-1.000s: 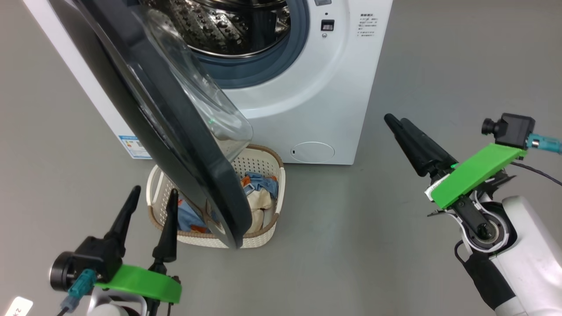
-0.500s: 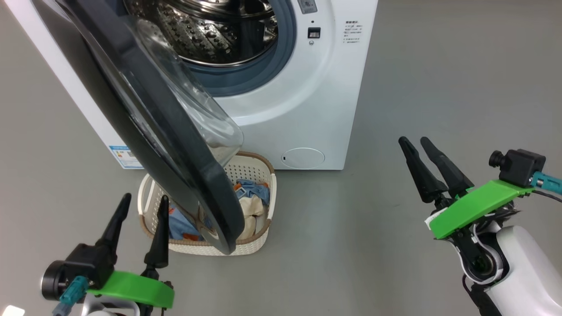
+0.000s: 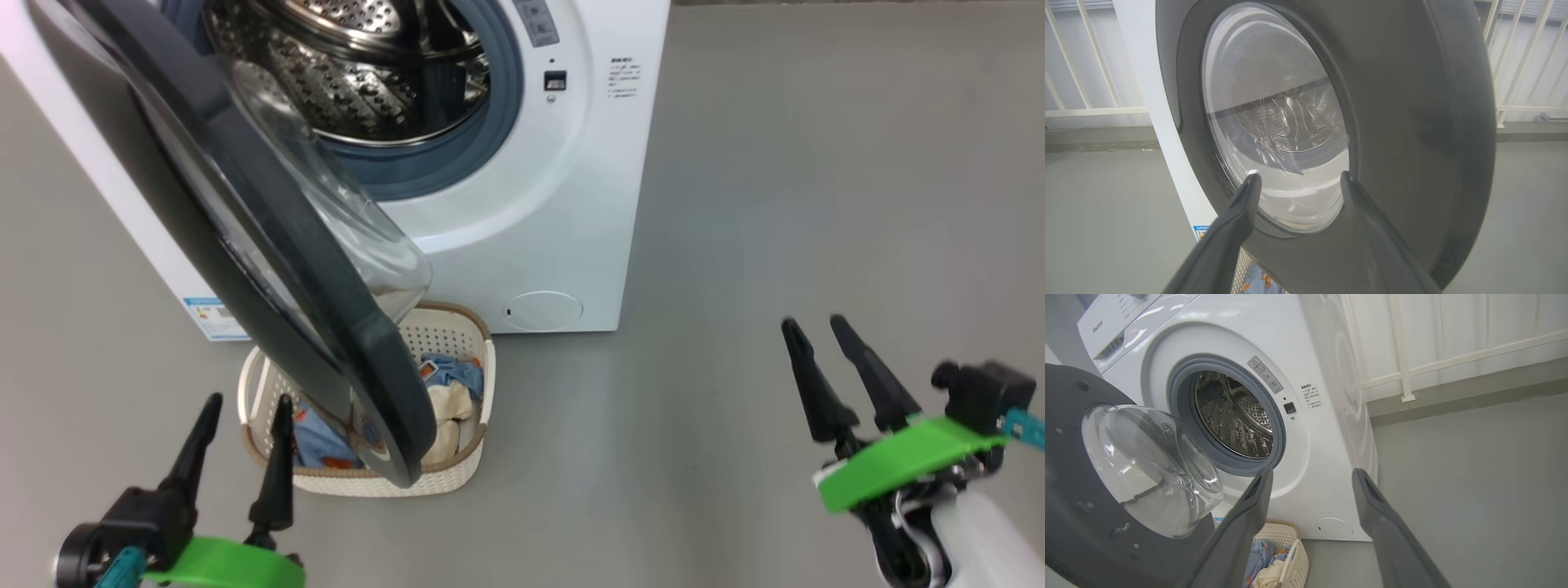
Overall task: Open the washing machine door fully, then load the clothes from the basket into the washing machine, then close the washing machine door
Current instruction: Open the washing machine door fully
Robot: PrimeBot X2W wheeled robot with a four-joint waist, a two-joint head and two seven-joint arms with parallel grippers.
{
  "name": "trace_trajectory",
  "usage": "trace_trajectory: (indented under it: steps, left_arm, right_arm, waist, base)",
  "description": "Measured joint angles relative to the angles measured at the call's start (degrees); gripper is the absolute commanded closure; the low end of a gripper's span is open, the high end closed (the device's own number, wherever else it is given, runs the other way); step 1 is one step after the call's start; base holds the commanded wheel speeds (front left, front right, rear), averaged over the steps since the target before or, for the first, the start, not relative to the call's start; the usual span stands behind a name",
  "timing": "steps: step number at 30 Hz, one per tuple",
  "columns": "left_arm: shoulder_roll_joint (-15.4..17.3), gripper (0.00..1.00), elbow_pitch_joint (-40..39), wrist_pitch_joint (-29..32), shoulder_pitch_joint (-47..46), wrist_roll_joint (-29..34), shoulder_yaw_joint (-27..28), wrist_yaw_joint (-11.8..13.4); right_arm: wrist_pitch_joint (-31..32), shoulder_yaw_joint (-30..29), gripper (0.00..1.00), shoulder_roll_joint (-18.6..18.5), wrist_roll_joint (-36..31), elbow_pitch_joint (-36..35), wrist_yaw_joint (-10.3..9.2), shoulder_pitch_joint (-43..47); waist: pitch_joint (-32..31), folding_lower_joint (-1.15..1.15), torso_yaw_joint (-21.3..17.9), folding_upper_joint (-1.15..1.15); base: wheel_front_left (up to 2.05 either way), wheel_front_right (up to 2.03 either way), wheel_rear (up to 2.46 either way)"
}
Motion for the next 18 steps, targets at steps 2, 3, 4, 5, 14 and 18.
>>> trace_trajectory:
  steps: [2, 3, 4, 5, 14, 18]
  left_arm:
    - [-0.02, 0.0, -0.21, 0.0, 0.72, 0.07, 0.85, 0.0]
    - [-0.04, 0.0, -0.33, 0.0, 1.15, 0.07, 1.23, 0.0]
    - [-0.07, 0.0, -0.43, 0.0, 1.54, 0.07, 1.64, 0.0]
    - [-0.12, 0.0, -0.73, 0.0, 2.07, 0.07, 2.04, 0.01]
    - [-0.58, 0.0, -1.78, 0.0, 5.47, 0.05, 4.05, 0.03]
    - [-0.65, 0.0, -1.93, 0.0, 6.2, 0.07, 4.46, 0.03]
  right_arm:
    - [-1.04, -0.6, 0.0, 0.35, -1.87, 0.45, 0.0, 1.42]
    - [-1.34, -0.82, 0.0, 0.53, -2.8, 0.68, 0.01, 2.2]
    - [-1.75, -1.09, 0.0, 0.8, -3.96, 0.93, 0.01, 2.94]
    - [-2.19, -1.43, 0.0, 1.13, -4.86, 1.2, 0.01, 3.67]
    - [-3.58, -4.82, 0.0, 2.9, -15.21, 1.85, 0.01, 7.78]
    - [-3.64, -7.26, 0.0, 4.83, -19.31, 1.48, 0.01, 10.09]
  waist:
    - [-0.34, 0.0, -0.42, 0.0]
    - [-0.5, 0.0, -0.62, 0.0]
    - [-0.65, 0.0, -0.84, 0.0]
    - [-0.8, 0.0, -1.07, 0.0]
    - [-1.93, 0.0, -2.56, 0.0]
    - [-2.62, 0.0, -2.78, 0.0]
  base:
    - [0.0, 0.0, 0.0]
    - [0.0, 0.0, 0.0]
    - [0.0, 0.0, 0.0]
    - [0.0, 0.0, 0.0]
    - [0.0, 0.0, 0.0]
    - [0.0, 0.0, 0.0]
